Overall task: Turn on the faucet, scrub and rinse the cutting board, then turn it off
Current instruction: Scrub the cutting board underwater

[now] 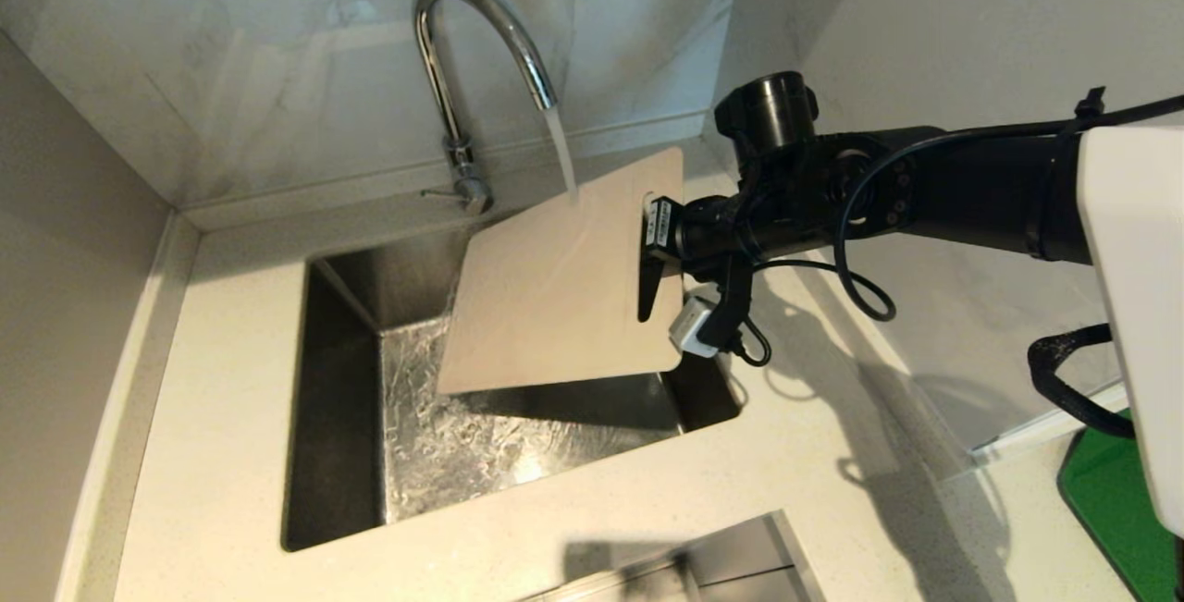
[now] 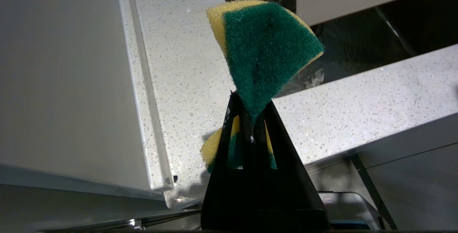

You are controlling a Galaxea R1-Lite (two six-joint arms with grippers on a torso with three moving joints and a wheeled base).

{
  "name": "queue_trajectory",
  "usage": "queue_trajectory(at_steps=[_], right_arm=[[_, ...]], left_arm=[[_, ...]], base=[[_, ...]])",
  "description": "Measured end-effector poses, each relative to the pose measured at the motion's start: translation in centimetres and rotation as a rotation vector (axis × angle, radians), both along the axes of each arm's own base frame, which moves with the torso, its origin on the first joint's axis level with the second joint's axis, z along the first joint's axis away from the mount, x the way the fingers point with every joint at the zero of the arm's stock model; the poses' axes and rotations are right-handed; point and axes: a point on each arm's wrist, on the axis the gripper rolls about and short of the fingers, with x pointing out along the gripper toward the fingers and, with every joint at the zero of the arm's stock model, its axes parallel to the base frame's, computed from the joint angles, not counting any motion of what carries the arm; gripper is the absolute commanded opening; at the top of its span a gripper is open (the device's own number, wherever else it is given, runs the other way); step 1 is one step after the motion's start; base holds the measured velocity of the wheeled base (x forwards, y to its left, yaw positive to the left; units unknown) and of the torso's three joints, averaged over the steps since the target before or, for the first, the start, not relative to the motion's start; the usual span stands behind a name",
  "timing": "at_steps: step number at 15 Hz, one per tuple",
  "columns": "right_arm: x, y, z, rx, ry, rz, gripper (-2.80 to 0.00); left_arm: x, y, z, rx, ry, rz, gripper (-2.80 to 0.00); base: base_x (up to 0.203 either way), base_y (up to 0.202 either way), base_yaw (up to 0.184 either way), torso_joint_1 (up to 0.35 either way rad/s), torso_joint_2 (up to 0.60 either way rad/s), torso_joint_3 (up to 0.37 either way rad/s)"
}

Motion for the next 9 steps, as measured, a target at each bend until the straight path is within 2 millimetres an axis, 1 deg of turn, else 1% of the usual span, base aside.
queue_trajectory(at_steps=[4, 6, 9], right_arm=[[-2.6, 0.7, 0.3, -0.002, 0.034, 0.036, -2.8], [-3.9, 0.6, 0.4, 0.006, 0.061, 0.038, -2.8], [-5.5, 0.1, 1.5, 0.023, 0.047, 0.043, -2.8]], left_arm=[[0.0, 0.0, 0.0, 0.0, 0.0, 0.0, -2.8], [0.0, 0.0, 0.0, 0.0, 0.0, 0.0, -2.8], [0.0, 0.0, 0.0, -0.001, 0.0, 0.0, -2.8]], base=[[0.0, 0.0, 0.0, 0.0, 0.0, 0.0], [0.0, 0.0, 0.0, 0.0, 0.0, 0.0], [0.0, 0.0, 0.0, 0.0, 0.0, 0.0]])
